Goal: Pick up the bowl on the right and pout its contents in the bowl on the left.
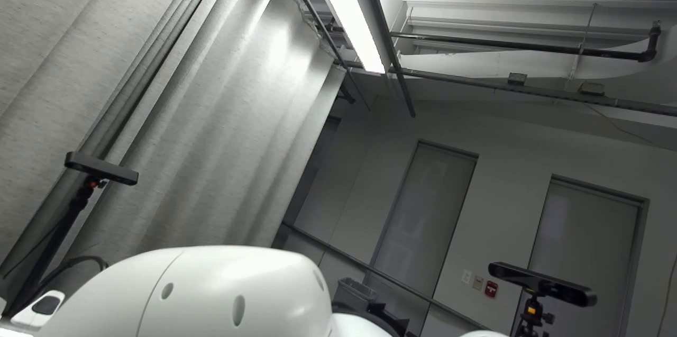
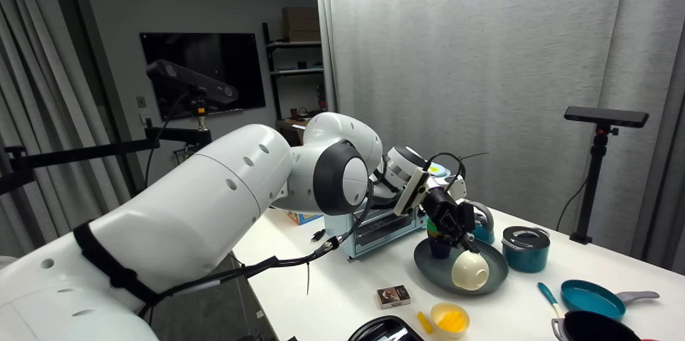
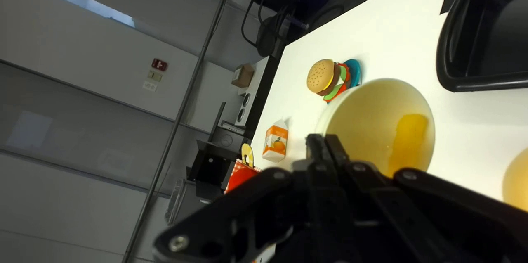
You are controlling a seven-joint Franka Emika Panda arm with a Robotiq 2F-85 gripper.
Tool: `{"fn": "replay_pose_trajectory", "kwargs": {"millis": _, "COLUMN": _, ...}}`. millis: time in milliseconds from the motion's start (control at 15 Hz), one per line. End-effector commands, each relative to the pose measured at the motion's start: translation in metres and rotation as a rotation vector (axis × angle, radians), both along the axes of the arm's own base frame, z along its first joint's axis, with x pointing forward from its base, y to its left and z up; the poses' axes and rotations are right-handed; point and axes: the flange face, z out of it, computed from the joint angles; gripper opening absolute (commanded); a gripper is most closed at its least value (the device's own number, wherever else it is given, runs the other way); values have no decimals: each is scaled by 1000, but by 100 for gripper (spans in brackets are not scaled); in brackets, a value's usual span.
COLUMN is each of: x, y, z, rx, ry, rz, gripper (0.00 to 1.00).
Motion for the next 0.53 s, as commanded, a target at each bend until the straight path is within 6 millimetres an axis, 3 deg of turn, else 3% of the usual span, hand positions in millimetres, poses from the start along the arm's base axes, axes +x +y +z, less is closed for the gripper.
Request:
{"fn": "replay_pose_trajectory", "kwargs": {"millis": 0, "x": 3, "y": 2, "z": 2, "rx": -80, "ry": -35, "rz": 9, "gripper": 1}}
{"fn": "replay_pose_trajectory", "kwargs": {"millis": 467, "x": 5, "y": -8, "z": 8, "rx": -10, "ry": -30, "rz": -27, "gripper": 1}}
